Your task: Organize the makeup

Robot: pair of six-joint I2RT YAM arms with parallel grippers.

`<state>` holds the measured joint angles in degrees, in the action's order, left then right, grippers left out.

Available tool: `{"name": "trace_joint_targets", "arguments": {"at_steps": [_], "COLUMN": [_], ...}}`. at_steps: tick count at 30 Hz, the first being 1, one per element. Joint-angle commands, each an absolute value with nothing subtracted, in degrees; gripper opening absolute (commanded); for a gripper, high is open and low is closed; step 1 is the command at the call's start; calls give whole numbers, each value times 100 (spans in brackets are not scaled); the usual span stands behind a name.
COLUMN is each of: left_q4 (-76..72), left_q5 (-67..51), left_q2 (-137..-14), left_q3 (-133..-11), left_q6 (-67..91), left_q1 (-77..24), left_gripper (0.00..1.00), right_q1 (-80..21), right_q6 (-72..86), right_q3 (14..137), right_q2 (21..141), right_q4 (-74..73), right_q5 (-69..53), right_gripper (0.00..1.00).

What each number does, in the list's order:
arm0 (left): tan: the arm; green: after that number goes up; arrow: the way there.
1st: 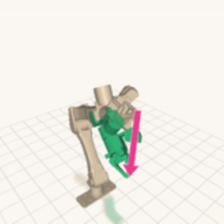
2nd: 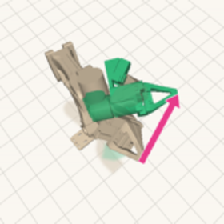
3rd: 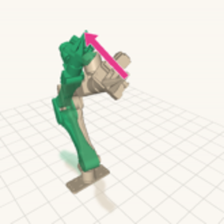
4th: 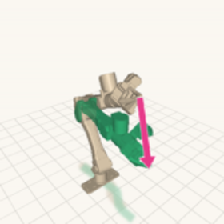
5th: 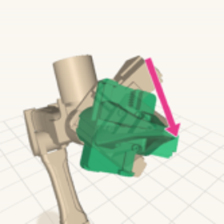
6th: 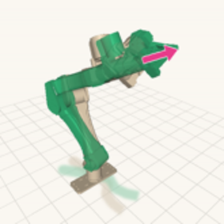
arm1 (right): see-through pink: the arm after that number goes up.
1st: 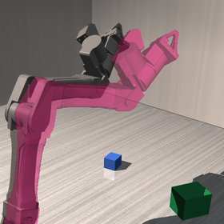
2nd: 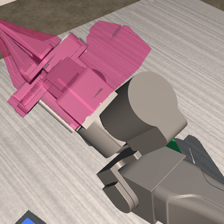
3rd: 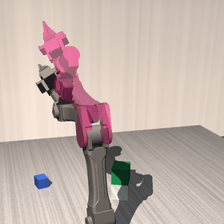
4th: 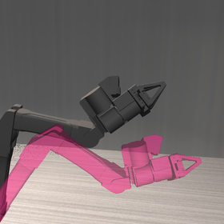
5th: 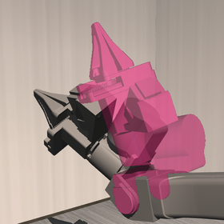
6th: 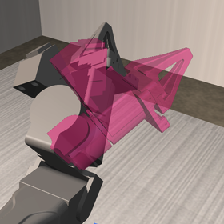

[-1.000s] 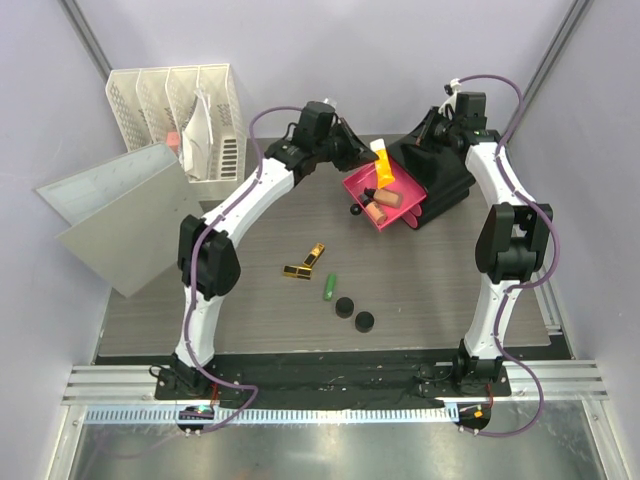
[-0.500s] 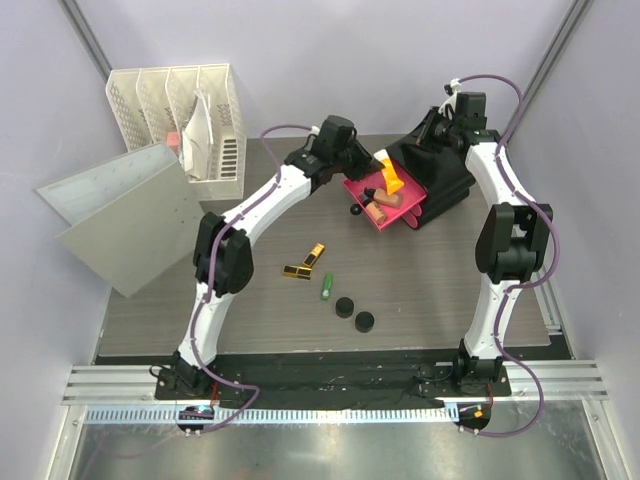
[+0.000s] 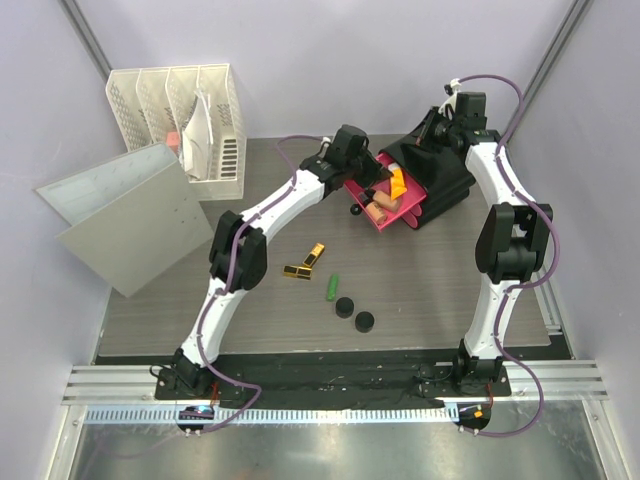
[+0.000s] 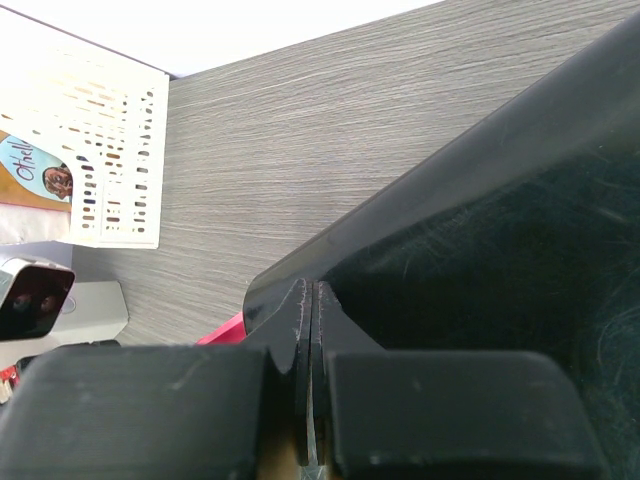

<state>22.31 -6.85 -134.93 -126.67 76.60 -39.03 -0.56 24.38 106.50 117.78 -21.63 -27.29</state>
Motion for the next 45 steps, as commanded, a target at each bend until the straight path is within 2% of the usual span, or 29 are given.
{"name": "trace_joint_targets", "arguments": {"at_steps": [1,7,10,11,13,16,20,22,25,26,29,37,45], "left_q4": [1899,1793,1653,1591,1556,1468,1248,1256,1597,1713,2371,3523,5024], "left_q5": [-686,-712,-870,-905,-975,-1019,-1063,-1090,-1116,-1073,-932,-624,-694], "left_q2": [-13588,-13649,-13632,-13606,-13518,-13351,-12903,-12578,-12104,-11963,-11462,-10740,-11748], "left_q3": [-12990,-13043,-13025,-13017,-12982,-12876,-12430,-12270,-11998,-11858,-11576,-10548,-11205], "left_q6": [7796,7866,7945,7937,7866,7761,7708,7603,7226,6903,6391,5406,5502], "left_q1": [-3902,-3832,-3814,-3806,-3806,-3788,-3709,-3630,-3516,-3481,-3428,-3401,-3393], "left_gripper": [0,0,18,32,45,52,52,51,39,24,0,0,0], "right_q1": [-70,-70,-70,-70,-70,-79,-70,-70,-79,-70,-70,-70,-70], "right_q6": [2215,2215,2224,2232,2232,2232,2215,2215,2206,2215,2215,2215,2224], "right_q3": [10239,10178,10169,10169,10178,10178,10169,10169,10169,10169,10178,10204,10169], "right_q2": [12226,12208,12199,12191,12190,12190,12173,12164,12173,12164,12182,12226,12208], "right_q4": [-3463,-3463,-3437,-3445,-3445,-3445,-3445,-3445,-3445,-3445,-3445,-3445,-3454], "right_q5": [-2285,-2294,-2303,-2294,-2294,-2294,-2268,-2268,-2268,-2268,-2276,-2276,-2276], "right_gripper": [1,1,1,1,1,1,1,1,1,1,1,1,1]}}
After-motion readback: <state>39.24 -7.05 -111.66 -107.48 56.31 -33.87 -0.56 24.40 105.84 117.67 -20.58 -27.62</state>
